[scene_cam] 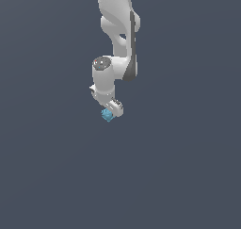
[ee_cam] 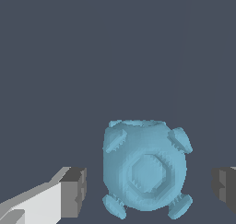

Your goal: Pick up the object and move it to a goal position.

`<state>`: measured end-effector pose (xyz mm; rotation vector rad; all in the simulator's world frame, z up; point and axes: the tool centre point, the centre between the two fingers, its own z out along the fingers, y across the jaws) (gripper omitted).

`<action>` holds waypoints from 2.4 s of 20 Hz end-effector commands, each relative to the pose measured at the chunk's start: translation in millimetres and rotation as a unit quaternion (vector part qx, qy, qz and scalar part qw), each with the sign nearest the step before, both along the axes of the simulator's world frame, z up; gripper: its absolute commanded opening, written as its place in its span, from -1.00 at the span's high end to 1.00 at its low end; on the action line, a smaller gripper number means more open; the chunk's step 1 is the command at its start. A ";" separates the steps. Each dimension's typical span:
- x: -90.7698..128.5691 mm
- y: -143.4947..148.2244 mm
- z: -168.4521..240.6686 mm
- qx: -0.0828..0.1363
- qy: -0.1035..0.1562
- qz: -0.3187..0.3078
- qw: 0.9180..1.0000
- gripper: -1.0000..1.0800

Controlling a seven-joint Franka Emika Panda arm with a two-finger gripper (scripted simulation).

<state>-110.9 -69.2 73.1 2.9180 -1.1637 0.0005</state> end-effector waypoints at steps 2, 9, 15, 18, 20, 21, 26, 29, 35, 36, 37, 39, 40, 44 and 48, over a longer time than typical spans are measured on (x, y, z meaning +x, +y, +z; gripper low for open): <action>-1.0 -0.1 -16.5 0.000 0.000 -0.001 1.000 -0.92; -0.9 0.0 -33.4 0.000 0.000 -0.002 1.000 -0.92; -0.9 0.0 -33.7 0.000 0.000 -0.002 1.000 1.00; -0.9 0.0 -33.7 0.000 0.000 -0.002 1.000 1.00; -0.9 0.0 -33.7 0.000 0.000 -0.002 1.000 1.00; -0.5 0.6 -32.8 0.000 0.000 -0.001 1.000 1.00; 3.8 -3.3 -32.5 0.000 0.000 -0.001 1.000 1.00; 10.3 -9.4 -32.2 0.000 0.000 -0.001 1.000 1.00; 31.9 -28.9 -31.0 0.000 0.000 -0.001 1.000 1.00; 36.5 -32.9 -31.0 0.000 0.000 -0.001 1.000 1.00; 41.4 -37.2 -30.7 0.000 0.000 -0.001 1.000 1.00; 51.8 -46.5 -30.2 0.000 0.000 -0.001 1.000 1.00; 57.3 -51.3 -29.9 0.000 0.000 -0.001 1.000 1.00; 79.9 -71.0 -28.8 0.000 0.000 -0.001 1.000 1.00; 100.4 -88.3 -28.1 0.000 0.000 -0.001 1.000 1.00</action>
